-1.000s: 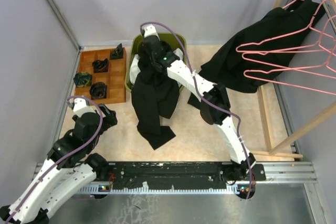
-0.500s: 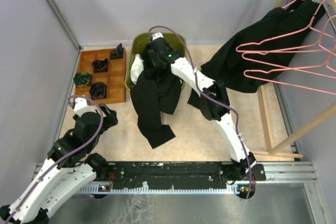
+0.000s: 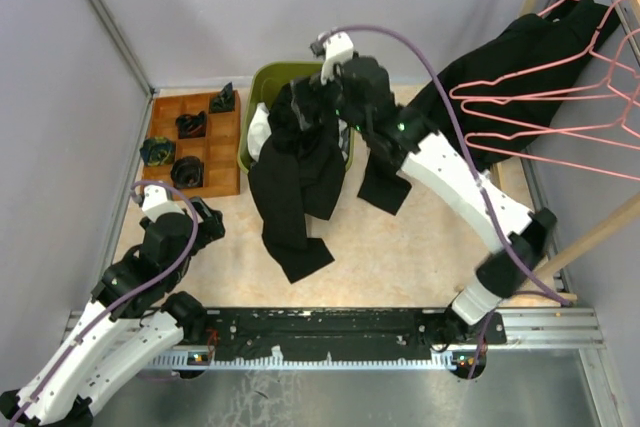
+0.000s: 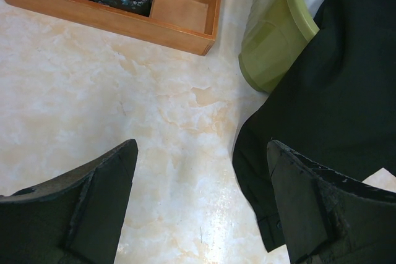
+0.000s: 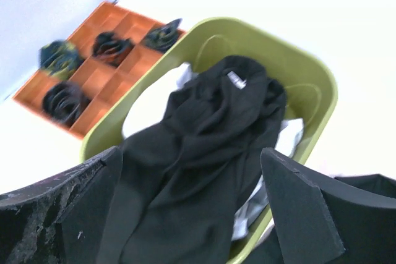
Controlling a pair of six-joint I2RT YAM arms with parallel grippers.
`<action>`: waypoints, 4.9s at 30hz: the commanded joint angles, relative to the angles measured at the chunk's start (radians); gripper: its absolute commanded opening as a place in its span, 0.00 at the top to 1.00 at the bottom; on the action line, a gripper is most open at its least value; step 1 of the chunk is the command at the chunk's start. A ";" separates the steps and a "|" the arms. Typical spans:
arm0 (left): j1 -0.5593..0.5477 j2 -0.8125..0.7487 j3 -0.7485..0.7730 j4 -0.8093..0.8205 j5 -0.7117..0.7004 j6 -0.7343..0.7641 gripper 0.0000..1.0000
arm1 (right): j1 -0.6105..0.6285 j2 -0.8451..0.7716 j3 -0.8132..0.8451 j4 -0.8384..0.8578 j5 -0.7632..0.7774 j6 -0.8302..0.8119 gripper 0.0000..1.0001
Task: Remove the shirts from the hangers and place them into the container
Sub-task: Place the shirt in the bin.
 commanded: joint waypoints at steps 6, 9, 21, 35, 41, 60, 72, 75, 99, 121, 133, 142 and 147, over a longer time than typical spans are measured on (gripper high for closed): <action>0.002 0.004 -0.012 0.021 0.002 0.013 0.10 | 0.171 -0.338 -0.531 0.249 -0.069 0.034 0.06; 0.002 0.001 -0.010 0.018 -0.002 0.008 0.10 | 0.261 -0.455 -0.745 0.358 -0.025 0.057 0.07; 0.002 0.005 -0.013 0.023 0.002 0.012 0.10 | 0.507 -0.325 -1.159 0.585 0.196 0.117 0.09; 0.002 0.010 -0.013 0.023 0.005 0.015 0.10 | 0.511 0.041 -1.033 0.655 0.222 0.164 0.01; 0.001 0.007 -0.014 0.024 0.001 0.013 0.10 | 0.511 0.098 -0.985 0.539 0.149 0.236 0.44; 0.001 -0.002 -0.016 0.024 0.004 0.017 0.10 | 0.492 -0.493 -0.968 0.741 0.508 -0.099 1.00; 0.002 -0.008 -0.016 0.024 0.003 0.017 0.10 | 0.169 -0.100 -0.443 0.432 0.405 -0.071 0.98; 0.002 -0.010 -0.016 0.024 0.005 0.017 0.10 | 0.109 0.146 -0.243 0.189 0.332 0.007 0.93; 0.001 -0.004 -0.018 0.024 0.006 0.020 0.09 | 0.067 0.049 -0.053 -0.158 0.096 0.010 0.20; 0.002 0.001 -0.019 0.024 0.008 0.021 0.09 | 0.086 0.051 -0.238 -0.084 -0.022 0.079 0.58; 0.001 -0.003 -0.018 0.023 0.007 0.023 0.09 | 0.075 0.104 -0.149 0.185 0.172 0.042 1.00; 0.002 -0.020 -0.018 0.024 0.001 0.015 0.09 | 0.056 0.343 -0.244 0.261 0.209 0.009 1.00; 0.001 -0.017 -0.019 0.024 0.005 0.018 0.09 | 0.055 0.458 -0.229 0.174 0.187 0.022 0.98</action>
